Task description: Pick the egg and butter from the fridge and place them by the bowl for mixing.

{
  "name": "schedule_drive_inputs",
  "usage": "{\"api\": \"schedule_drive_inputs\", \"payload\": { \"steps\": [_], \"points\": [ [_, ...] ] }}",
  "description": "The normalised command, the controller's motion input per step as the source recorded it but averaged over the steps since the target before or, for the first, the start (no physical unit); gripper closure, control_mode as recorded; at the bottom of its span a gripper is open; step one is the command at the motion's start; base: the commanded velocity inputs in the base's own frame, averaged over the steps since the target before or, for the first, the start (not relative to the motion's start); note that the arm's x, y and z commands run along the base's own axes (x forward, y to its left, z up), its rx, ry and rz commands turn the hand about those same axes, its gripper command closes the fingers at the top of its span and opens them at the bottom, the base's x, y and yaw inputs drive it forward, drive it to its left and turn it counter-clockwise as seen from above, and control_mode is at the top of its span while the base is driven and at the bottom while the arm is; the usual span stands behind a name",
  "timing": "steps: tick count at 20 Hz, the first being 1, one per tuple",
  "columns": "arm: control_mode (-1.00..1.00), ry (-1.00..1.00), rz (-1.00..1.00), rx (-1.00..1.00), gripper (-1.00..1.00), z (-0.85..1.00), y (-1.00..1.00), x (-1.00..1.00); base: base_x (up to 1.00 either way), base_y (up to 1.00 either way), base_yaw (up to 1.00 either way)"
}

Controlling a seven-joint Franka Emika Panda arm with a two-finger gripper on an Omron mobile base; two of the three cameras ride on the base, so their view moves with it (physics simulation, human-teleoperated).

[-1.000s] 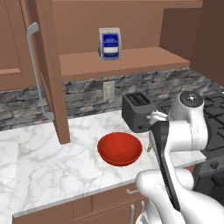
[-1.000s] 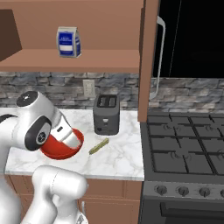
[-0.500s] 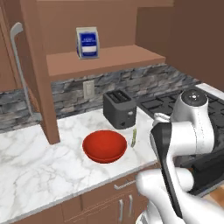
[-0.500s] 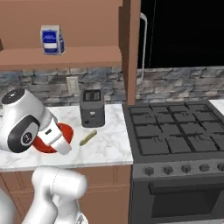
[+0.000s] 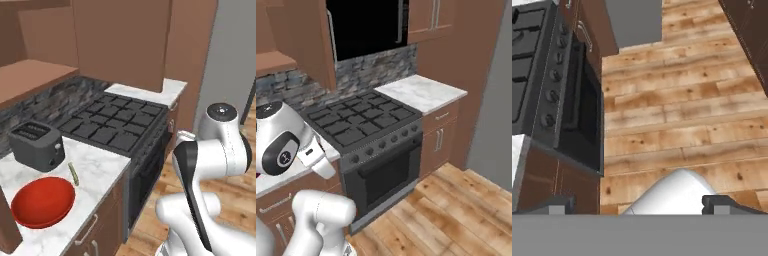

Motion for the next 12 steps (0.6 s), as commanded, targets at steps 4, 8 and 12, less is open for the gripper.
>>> {"api": "schedule_drive_inputs", "payload": {
  "steps": [4,8,12],
  "points": [
    [1.0,0.0,0.0,0.0,-1.0,0.0,0.0,0.0,0.0,0.0,-1.0],
    [1.0,0.0,0.0,0.0,-1.0,0.0,0.0,0.0,0.14,-0.46,-0.9],
    [1.0,0.0,0.0,0.0,-1.0,0.0,0.0,0.0,1.0,-0.97,-0.33]
  ]
}}
